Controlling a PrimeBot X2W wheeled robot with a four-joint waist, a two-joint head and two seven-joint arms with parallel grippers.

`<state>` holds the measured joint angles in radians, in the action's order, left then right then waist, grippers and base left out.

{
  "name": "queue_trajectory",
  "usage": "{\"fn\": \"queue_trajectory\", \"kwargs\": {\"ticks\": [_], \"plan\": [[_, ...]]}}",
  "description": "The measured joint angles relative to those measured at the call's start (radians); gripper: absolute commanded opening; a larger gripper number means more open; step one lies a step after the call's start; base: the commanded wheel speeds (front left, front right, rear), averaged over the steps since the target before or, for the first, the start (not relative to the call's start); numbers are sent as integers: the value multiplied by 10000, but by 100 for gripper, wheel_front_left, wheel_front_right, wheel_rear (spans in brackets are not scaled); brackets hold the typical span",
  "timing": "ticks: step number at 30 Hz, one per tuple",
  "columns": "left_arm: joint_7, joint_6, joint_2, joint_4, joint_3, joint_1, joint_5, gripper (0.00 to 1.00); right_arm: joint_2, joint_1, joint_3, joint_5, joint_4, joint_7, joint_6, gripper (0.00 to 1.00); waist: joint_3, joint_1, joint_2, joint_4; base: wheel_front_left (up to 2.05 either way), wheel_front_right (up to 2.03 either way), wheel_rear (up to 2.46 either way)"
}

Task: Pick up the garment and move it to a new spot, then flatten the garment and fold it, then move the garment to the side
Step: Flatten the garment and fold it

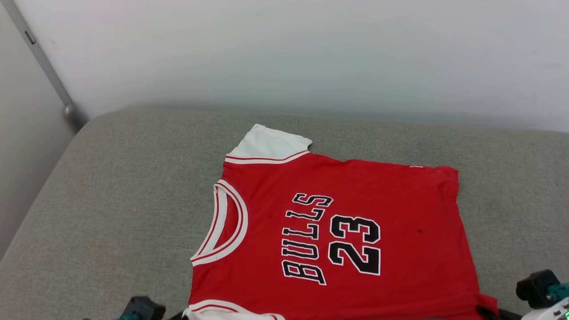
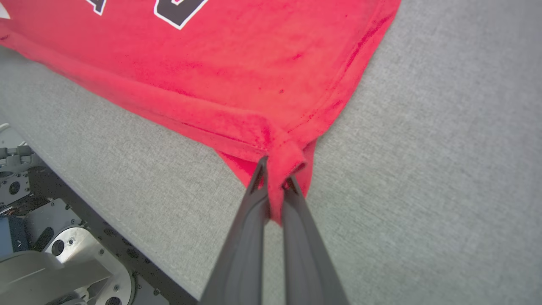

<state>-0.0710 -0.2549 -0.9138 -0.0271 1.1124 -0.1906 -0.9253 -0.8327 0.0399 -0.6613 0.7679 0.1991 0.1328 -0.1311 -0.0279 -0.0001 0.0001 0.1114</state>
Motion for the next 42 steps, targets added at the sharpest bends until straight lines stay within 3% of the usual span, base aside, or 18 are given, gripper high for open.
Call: {"fn": "queue_trajectory", "kwargs": {"ticks": [9,17,30,37,38,39,40,42], "plan": [[272,909,508,924,-334,-2326,951,0,374,158,1613,-709,-1035,961,0,0,554,2,0,-98,0,0,0],[336,1701,1220,2376,-671,-4342,1444,0,571,938,2171,-1127,-1469,1779,0,0,1558,2,0,-287,0,0,0],[362,2828,2374,5248,-433,-5923,1895,0,951,2542,1657,-1338,-598,2416,0,0,3333,3,0,-563,0,0,0],[13,3396,3066,6782,-188,-6119,1814,0,986,2919,1129,-1162,-119,2205,0,0,3382,3,0,-541,0,0,0],[-67,3450,3175,6968,-178,-6118,1778,0,995,2944,1062,-1145,-54,2192,0,18,3312,3,0,-538,0,0,0],[-132,3498,3250,7139,-157,-6117,1741,18,1005,2956,1001,-1118,-21,2128,0,43,3234,3,0,-534,0,0,0],[-180,3526,3285,7300,-123,-6116,1739,100,1005,2964,949,-1076,8,2054,2,94,3144,3,0,-529,0,0,0],[-303,3593,3312,7576,-86,-6116,1737,100,1003,2952,853,-1072,56,1914,2,100,2936,3,0,-512,0,0,0]]}}
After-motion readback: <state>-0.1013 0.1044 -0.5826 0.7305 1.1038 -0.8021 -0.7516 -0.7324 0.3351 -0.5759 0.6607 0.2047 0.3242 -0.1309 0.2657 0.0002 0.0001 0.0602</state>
